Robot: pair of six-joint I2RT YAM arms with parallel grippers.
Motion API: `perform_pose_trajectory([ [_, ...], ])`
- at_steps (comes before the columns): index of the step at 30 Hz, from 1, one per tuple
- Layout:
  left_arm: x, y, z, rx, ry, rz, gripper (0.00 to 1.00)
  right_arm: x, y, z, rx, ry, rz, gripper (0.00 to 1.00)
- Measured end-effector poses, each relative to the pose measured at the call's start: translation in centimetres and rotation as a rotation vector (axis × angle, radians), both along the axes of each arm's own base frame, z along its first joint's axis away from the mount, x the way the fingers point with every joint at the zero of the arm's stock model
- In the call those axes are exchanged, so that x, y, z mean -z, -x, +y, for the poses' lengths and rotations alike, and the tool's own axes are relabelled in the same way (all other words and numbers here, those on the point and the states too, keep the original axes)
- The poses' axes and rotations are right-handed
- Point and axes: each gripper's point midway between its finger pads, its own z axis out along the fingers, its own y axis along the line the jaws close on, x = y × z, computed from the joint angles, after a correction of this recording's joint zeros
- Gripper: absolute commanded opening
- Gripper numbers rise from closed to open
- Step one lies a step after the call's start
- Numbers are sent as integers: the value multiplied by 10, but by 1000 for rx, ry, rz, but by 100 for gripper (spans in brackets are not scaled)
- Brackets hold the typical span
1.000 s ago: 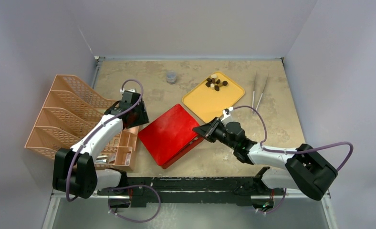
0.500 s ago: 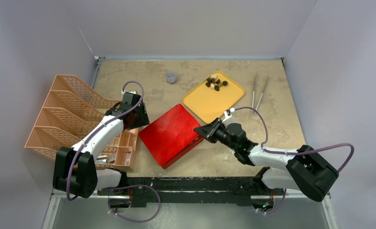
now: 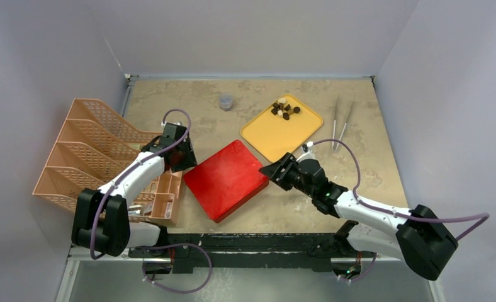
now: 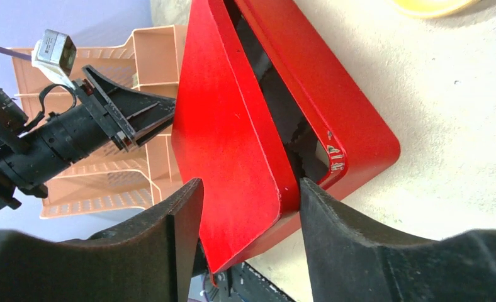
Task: Pack the chocolate
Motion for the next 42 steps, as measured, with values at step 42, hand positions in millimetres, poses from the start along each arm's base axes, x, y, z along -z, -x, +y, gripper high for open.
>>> perform_pose_trajectory([
  [42,-1,-2,-2,1,8,5,43,39,-21,-21,-104,554,53,57],
])
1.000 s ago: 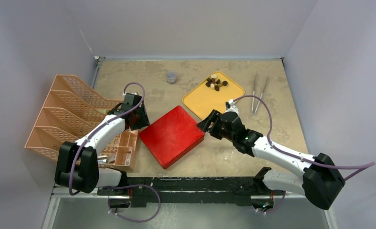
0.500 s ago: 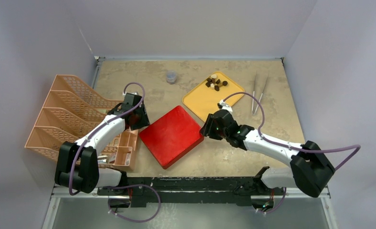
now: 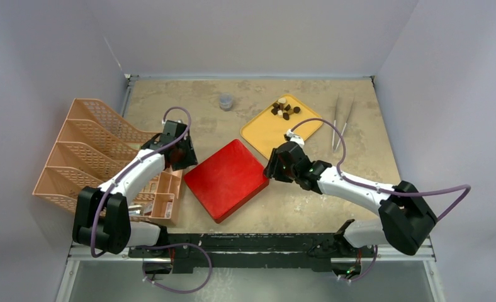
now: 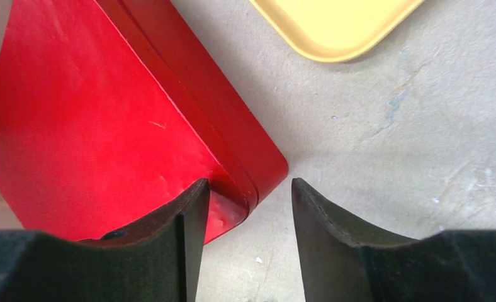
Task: Pack the chocolate
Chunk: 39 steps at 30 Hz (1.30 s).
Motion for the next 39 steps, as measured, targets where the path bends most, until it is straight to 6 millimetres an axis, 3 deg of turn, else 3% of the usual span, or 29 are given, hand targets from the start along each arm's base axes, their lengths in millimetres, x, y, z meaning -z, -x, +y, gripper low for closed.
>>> perform_pose_trajectory([
  [3,-15,-7,0,-2,-8,-15,42,-8,-1,-5,-8,49,5,58],
  [7,-49,-31,-4,-5,4,-109,38,-42,-15,2,-27,62,-50,52],
  [9,-60,-36,-5,-5,14,-141,33,-63,-25,6,-34,58,-96,40],
  [13,-65,-35,-9,7,37,-157,18,-96,-42,20,-68,40,-179,0],
  [17,-49,-26,-10,19,46,-121,5,-111,-63,46,-126,12,-234,0],
  [23,-17,-10,-11,30,45,-24,1,-98,-92,95,-236,-8,-224,0],
  [28,1,-4,-10,29,37,25,1,-53,-109,116,-273,36,-154,0],
  [29,4,-3,-11,31,38,34,2,-33,-113,118,-273,66,-126,0],
  [31,6,-2,-12,35,43,44,2,-20,-114,124,-280,59,-106,0],
  [39,-2,-7,-15,40,55,29,2,-24,-117,123,-282,77,-118,0],
])
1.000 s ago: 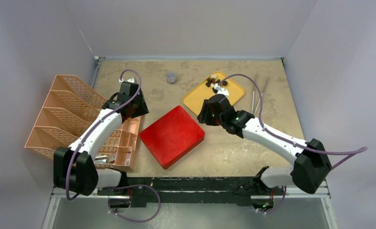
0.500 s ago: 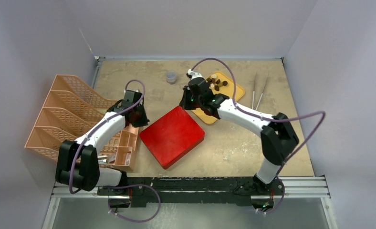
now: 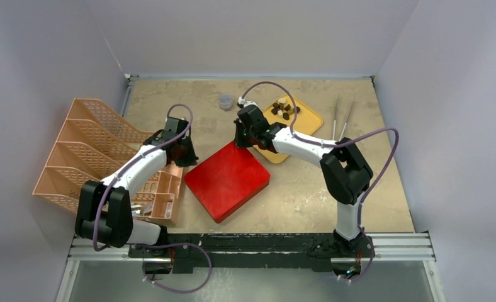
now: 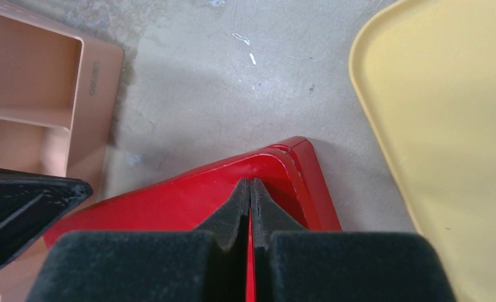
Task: Pack the chocolate
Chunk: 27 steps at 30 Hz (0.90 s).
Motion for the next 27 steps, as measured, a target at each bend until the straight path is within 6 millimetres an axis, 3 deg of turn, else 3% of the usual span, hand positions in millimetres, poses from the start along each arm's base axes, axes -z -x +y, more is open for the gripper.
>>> perform_pose_trajectory([
  [5,-26,-9,-11,14,62,-63,2,-6,1,-5,-12,33,-6,0],
  [11,-51,-14,-23,15,144,-135,1,-28,-6,-5,-11,25,-60,0],
  [15,-35,-13,-24,4,155,-119,0,-12,-6,-5,-10,51,-32,0],
  [17,-11,-6,-22,-10,143,-69,0,3,-8,0,-9,54,-5,0],
  [21,29,10,-12,-44,89,42,0,2,-12,4,0,51,-6,0],
  [24,29,15,-10,-46,80,55,0,0,-12,2,3,55,-6,0],
  [27,8,5,-11,-50,81,9,1,-2,-10,-4,-2,83,-13,0],
])
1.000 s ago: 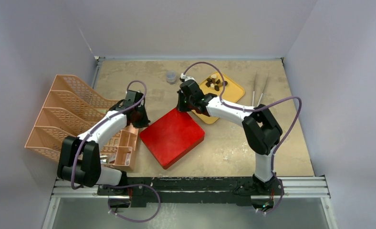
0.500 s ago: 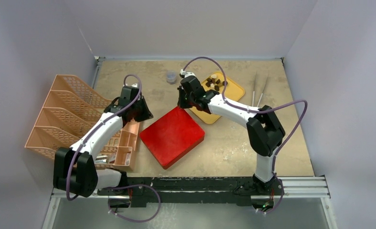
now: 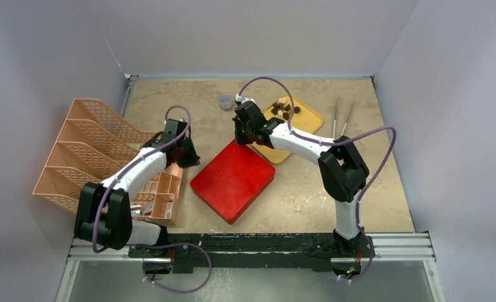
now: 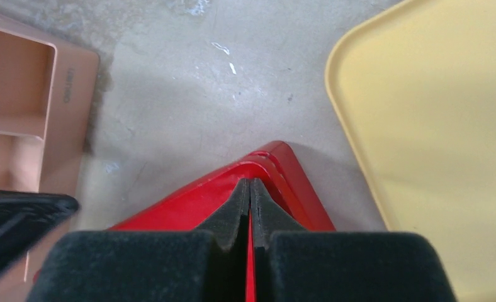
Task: Pack the chocolate
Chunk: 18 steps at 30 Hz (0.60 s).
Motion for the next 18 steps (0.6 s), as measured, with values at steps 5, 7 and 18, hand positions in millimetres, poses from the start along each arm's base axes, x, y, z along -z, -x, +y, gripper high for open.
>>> perform_pose_trajectory([
  [5,-62,-32,-11,1,60,-170,3,-17,1,-10,-14,46,-27,0],
  [7,-84,-38,-17,6,105,-235,3,-35,-2,-10,-18,36,-60,0],
  [18,-46,-23,-35,32,189,-160,3,-9,-7,-4,-7,47,-20,0],
])
